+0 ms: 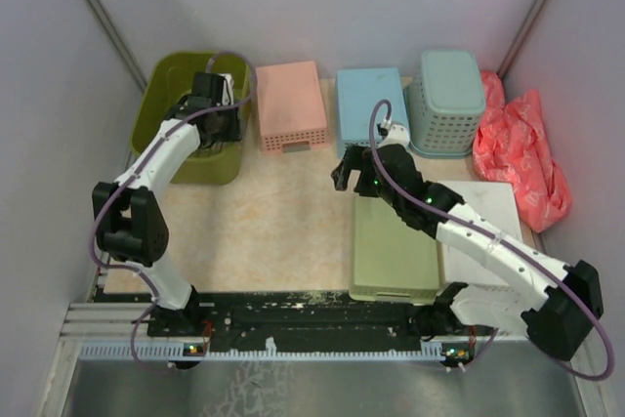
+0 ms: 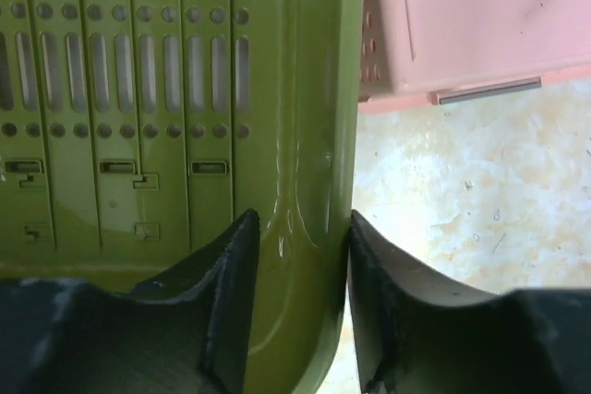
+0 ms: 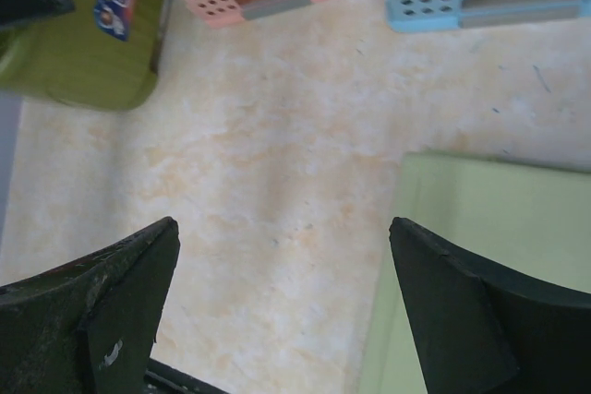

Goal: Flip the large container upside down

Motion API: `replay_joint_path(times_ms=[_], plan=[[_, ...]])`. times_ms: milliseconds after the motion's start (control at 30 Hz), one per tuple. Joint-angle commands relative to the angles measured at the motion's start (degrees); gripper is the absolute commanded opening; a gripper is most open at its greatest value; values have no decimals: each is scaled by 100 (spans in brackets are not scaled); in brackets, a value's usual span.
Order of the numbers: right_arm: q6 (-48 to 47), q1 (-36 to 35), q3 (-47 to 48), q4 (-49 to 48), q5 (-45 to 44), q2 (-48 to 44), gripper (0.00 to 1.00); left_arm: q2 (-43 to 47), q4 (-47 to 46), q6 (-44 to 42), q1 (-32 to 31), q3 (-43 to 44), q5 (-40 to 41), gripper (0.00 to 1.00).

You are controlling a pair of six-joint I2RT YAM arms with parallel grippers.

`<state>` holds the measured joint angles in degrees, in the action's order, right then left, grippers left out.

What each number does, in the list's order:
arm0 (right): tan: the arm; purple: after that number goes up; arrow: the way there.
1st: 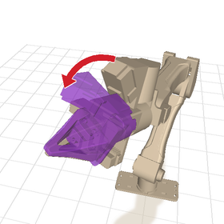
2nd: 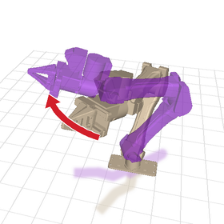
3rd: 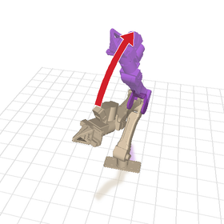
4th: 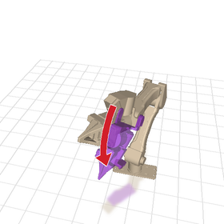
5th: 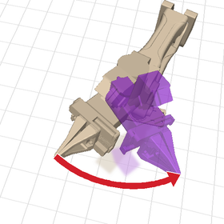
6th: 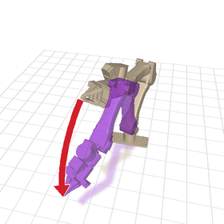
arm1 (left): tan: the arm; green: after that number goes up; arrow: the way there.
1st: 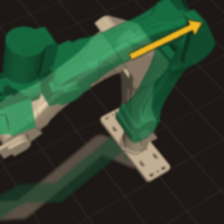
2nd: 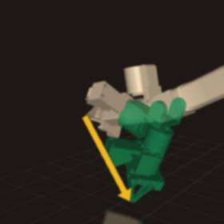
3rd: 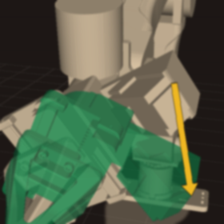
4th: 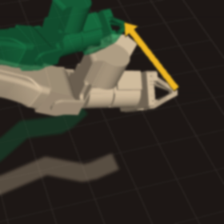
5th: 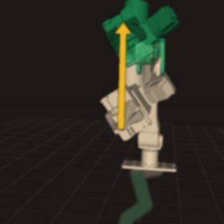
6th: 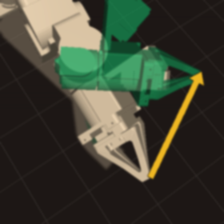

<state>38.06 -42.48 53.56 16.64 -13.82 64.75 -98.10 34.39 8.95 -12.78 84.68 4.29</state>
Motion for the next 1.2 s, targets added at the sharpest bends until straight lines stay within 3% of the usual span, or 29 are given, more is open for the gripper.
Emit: replay_joint_path(times_ms=[0,100,167,400,667,1033,1167], plan=[[7,24,-119,614,-665,-579,97,-94,-164,-28,-17,298,302,37],[-57,41,-88,754,-939,-800,97,-2,68,-22,-14,427,399,10],[-138,61,24,854,-1056,-838,97,186,281,15,-14,565,450,0],[-497,70,412,1063,-1261,-899,97,1479,921,404,-14,1040,257,0],[-664,78,524,1105,-1313,-1147,97,2951,1058,1262,-14,746,-1887,0],[-715,76,429,1232,-1408,-1465,97,4804,-642,3400,-14,-1544,-5033,0],[-713,73,419,1212,-1343,-1452,97,5309,-1989,4553,-14,-2510,-5860,0]])
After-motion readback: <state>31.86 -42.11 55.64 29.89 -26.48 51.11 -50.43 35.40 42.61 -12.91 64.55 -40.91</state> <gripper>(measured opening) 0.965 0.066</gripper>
